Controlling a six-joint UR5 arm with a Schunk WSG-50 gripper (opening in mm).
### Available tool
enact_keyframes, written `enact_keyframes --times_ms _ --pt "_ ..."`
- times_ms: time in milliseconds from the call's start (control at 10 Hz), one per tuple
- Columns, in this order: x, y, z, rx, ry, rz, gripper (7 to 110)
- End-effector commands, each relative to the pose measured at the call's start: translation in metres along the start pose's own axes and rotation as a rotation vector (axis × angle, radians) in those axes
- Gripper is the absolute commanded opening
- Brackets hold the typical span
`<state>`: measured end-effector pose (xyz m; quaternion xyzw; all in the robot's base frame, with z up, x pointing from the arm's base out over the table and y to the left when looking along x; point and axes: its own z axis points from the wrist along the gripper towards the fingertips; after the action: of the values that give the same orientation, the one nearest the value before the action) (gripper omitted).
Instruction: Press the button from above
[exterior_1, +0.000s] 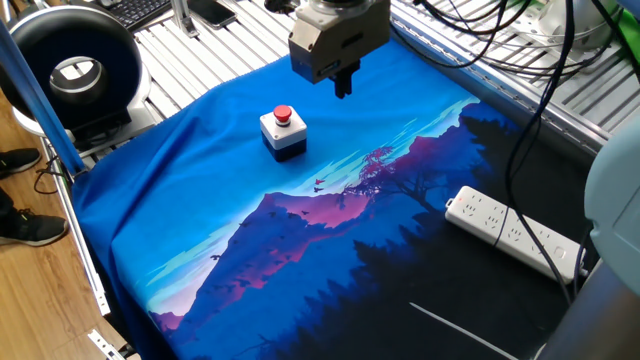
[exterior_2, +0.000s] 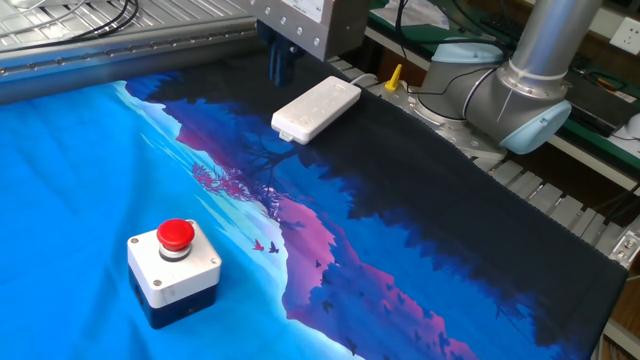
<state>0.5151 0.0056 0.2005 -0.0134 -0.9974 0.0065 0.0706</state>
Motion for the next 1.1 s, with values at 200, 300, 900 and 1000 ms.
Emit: enact_keyframes --times_ms 200,300,900,1000 --pt "-0.031 0.023 -0.004 -0.101 -0.122 0.104 7" --pt "-0.048 0.033 -0.008 -0.144 -0.188 0.099 7" --pt "-0.054 0.026 -0.009 -0.119 -0.215 0.102 7" --pt "-0.042 0.023 -0.006 -0.101 -0.167 0.106 7"
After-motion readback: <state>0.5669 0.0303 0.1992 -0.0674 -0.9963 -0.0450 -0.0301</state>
